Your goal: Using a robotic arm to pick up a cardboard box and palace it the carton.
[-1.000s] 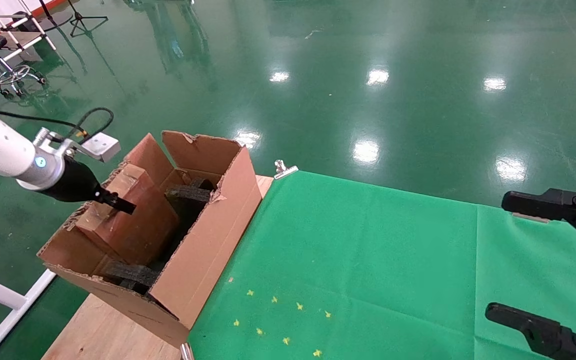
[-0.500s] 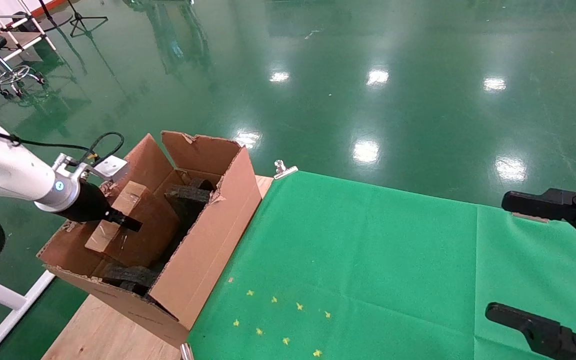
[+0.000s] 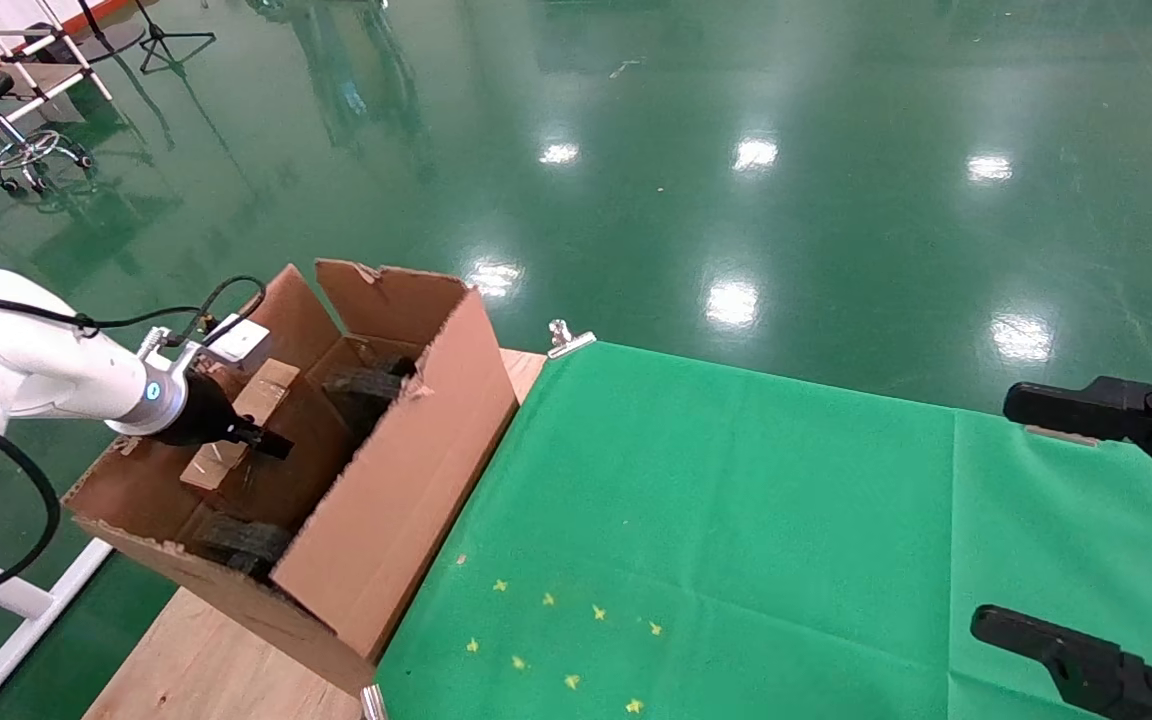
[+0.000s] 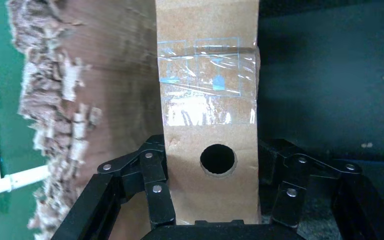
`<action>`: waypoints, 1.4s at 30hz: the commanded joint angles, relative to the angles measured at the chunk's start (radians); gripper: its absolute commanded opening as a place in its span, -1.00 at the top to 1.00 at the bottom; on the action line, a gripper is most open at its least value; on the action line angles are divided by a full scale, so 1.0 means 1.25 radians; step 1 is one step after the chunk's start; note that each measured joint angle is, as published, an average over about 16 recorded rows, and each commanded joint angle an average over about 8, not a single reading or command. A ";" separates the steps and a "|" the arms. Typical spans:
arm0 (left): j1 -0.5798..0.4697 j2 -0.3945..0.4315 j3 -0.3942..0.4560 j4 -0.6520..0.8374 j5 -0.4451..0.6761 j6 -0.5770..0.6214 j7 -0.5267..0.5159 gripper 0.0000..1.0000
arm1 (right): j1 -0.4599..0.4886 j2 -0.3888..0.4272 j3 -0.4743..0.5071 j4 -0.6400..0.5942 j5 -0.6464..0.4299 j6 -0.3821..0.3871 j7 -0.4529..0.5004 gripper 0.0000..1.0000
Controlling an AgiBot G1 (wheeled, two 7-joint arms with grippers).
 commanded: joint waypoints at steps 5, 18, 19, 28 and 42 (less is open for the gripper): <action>0.003 0.002 -0.001 -0.001 -0.001 -0.006 0.001 -1.00 | 0.000 0.000 0.000 0.000 0.000 0.000 0.000 -1.00; -0.004 -0.005 -0.009 -0.016 -0.014 0.007 0.014 -1.00 | 0.000 0.000 0.000 0.000 0.000 0.000 0.000 -1.00; -0.005 -0.007 -0.012 -0.021 -0.019 0.010 0.019 -1.00 | 0.000 0.000 0.000 0.000 0.000 0.000 0.000 -1.00; -0.030 -0.068 -0.075 -0.115 -0.114 0.065 0.083 -1.00 | 0.000 0.000 0.000 0.000 0.000 0.000 0.000 -1.00; -0.048 -0.198 -0.165 -0.381 -0.250 0.116 0.125 -1.00 | 0.000 0.000 0.000 0.000 0.000 0.000 0.000 -1.00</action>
